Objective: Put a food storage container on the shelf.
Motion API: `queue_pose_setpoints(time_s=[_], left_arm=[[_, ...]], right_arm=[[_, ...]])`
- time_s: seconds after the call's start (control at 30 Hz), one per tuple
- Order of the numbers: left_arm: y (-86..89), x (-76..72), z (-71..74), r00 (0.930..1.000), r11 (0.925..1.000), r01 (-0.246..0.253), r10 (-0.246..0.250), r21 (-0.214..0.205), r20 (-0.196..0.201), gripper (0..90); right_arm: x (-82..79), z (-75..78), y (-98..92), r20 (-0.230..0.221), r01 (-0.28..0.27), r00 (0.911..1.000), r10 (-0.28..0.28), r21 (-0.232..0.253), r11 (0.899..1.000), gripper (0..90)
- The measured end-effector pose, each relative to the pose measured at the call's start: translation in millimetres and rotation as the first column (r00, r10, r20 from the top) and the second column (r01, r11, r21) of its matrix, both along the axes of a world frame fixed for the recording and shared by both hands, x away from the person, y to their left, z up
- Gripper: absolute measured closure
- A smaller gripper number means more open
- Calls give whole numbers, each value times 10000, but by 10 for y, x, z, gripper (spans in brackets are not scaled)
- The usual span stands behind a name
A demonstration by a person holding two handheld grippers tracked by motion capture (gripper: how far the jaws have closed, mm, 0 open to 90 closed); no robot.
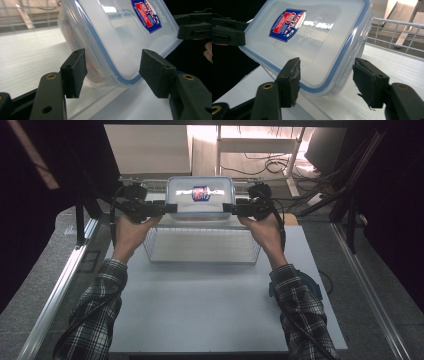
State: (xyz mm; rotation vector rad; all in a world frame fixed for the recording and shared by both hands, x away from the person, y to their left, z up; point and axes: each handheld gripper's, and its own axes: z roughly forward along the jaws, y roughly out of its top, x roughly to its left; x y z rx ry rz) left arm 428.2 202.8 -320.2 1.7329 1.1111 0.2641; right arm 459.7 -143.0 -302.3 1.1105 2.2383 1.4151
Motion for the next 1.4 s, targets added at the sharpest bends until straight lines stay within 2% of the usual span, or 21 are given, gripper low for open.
queue_pose_setpoints(time_s=[0.13, 0.17, 0.2, 0.33, 0.43, 0.5, 0.6, 0.7, 0.97, 1.0, 1.07, 1.1, 1.13, 1.23, 1.4], left_arm=[[40, -8, 1, 9998, 9999, -146, 145, 49, 141, 384], [61, -5, -15, 10000, 9996, -15, 16, -278, 42, 410], [66, -4, -20, 10000, 9994, 32, -30, -330, 42, 422], [62, -1, -5, 9999, 9998, 39, -36, -173, 142, 430], [59, 5, 21, 9994, 9998, -209, 207, 77, 291, 430], [60, 12, 29, 9991, 9996, -284, 281, 91, 304, 438], [53, 34, 40, 9997, 9997, -191, 193, -170, 131, 466], [33, 18, 53, 9995, 9997, -230, 229, 40, 222, 474], [31, 8, 47, 9994, 9997, -259, 260, -34, 231, 472], [27, 5, 52, 9992, 9995, -299, 297, 53, 271, 470], [19, -9, 64, 9985, 9991, -373, 364, 207, 400, 418], [20, -53, 89, 9964, 9992, -390, 380, 112, 756, 385], [30, -76, 100, 9960, 9995, -323, 323, -17, 837, 356], [58, -166, 112, 9956, 9995, 20, 10, -324, 932, 265], [78, -361, 32, 9924, 9967, 671, -620, -456, 1065, 190]], right_arm=[[-12, 8, -9, 107, 132, 9999, -133, 104, 9999, 448], [-12, 8, -8, 104, 150, 9998, -151, 108, 9998, 450], [-13, 8, -8, 99, 157, 9998, -159, 111, 9998, 451], [-23, 11, -5, 2, 228, 9997, -228, 167, 9996, 461], [-21, 20, -4, -81, 238, 9997, -236, 246, 9994, 470], [-23, 24, 0, -89, 232, 9997, -230, 275, 9994, 473], [-32, 42, 28, 7, 136, 9999, -136, 292, 9995, 491], [-32, 46, 34, 56, 138, 9999, -139, 171, 9998, 493], [-27, 39, 14, -96, 118, 9999, -115, 337, 9994, 491], [-26, 39, 14, -99, 117, 9999, -114, 338, 9994, 487], [-33, 44, 14, 10, 152, 9999, -153, 270, 9995, 468], [-41, 46, 10, 88, 126, 9999, -129, 253, 9996, 449], [-49, 45, 1, 154, 92, 9998, -96, 266, 9996, 437], [-100, 41, -44, 352, 38, 9994, -47, 257, 9997, 389], [-244, 1, -128, 592, -306, 9979, 278, 476, 9984, 277]])
